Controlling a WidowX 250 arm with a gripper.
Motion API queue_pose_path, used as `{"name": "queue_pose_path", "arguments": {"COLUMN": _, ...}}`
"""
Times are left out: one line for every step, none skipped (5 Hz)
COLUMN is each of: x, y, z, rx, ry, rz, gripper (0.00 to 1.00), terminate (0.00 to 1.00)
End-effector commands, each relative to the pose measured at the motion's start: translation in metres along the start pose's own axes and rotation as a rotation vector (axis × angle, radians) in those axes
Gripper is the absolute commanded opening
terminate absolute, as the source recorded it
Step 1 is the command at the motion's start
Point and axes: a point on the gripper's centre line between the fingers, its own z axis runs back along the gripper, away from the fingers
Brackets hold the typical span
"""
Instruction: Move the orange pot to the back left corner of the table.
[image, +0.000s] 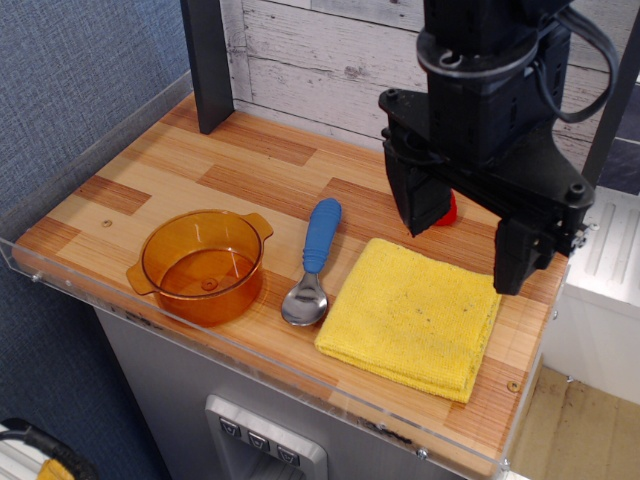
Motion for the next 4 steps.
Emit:
{"name": "queue_pose_path", "arguments": {"x": 0.000, "y": 0.000, "z": 0.000, "rx": 0.000, "ry": 0.000, "rz": 0.000, "gripper": 1.00, "terminate": 0.00}}
{"name": "queue_pose_path", "arguments": {"x": -0.018, "y": 0.020, "z": -0.002, "rx": 0.050, "ry": 0.080, "rz": 0.020, "gripper": 1.00, "terminate": 0.00}}
{"name": "queue_pose_path", "arguments": {"x": -0.047, "y": 0.045, "z": -0.005, "rx": 0.060, "ry": 0.108, "rz": 0.074, "gripper": 1.00, "terminate": 0.00}}
{"name": "queue_pose_path", "arguments": {"x": -0.065, "y": 0.066, "z": -0.010, "rx": 0.080, "ry": 0.147, "rz": 0.118, "gripper": 1.00, "terminate": 0.00}}
